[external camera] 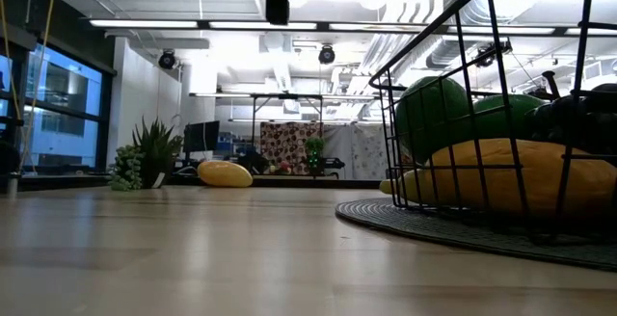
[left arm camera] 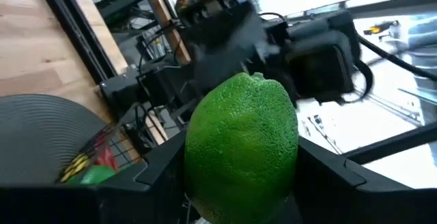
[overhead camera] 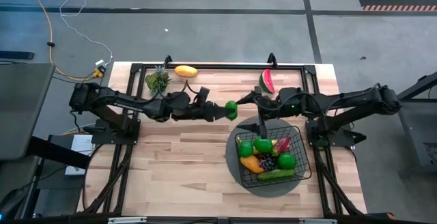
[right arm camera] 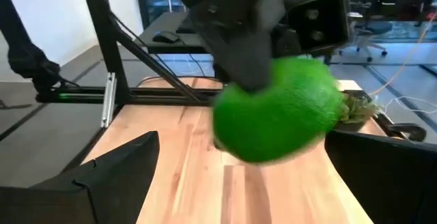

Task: Build produce basket
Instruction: Put the green lime into the black basket

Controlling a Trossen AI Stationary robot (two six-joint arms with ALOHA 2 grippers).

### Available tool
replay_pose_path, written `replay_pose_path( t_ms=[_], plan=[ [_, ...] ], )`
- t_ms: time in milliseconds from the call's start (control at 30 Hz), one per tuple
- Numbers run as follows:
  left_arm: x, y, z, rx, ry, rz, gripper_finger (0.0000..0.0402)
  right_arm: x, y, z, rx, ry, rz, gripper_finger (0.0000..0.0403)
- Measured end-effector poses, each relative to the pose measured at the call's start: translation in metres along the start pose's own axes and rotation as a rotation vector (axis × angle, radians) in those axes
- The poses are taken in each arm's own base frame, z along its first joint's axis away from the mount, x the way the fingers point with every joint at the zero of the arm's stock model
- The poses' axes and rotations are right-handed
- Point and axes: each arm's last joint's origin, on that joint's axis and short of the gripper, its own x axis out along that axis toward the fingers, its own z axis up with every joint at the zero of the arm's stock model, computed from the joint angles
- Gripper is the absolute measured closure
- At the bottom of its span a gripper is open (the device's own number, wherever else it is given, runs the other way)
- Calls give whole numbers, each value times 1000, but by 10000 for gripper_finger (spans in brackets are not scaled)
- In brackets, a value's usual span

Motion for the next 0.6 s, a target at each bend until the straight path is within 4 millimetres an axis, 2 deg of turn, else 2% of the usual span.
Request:
replay_pose_path(
  t_ms=[100,300,500,600],
  plan=[
    [0,1,3,-24,-7,3,192,7,3,-1,-19,10,1,4],
    [1,1,3,-64,17,-6,192,17,3,-5,-95,38,-131,4],
    [0,2,1,-81,56,-10,192,16,4,5,-108,-64,-118,4],
    [1,1,1,-106,44,-9,192,22,5,3,-110,-62,-76,4]
  ],
)
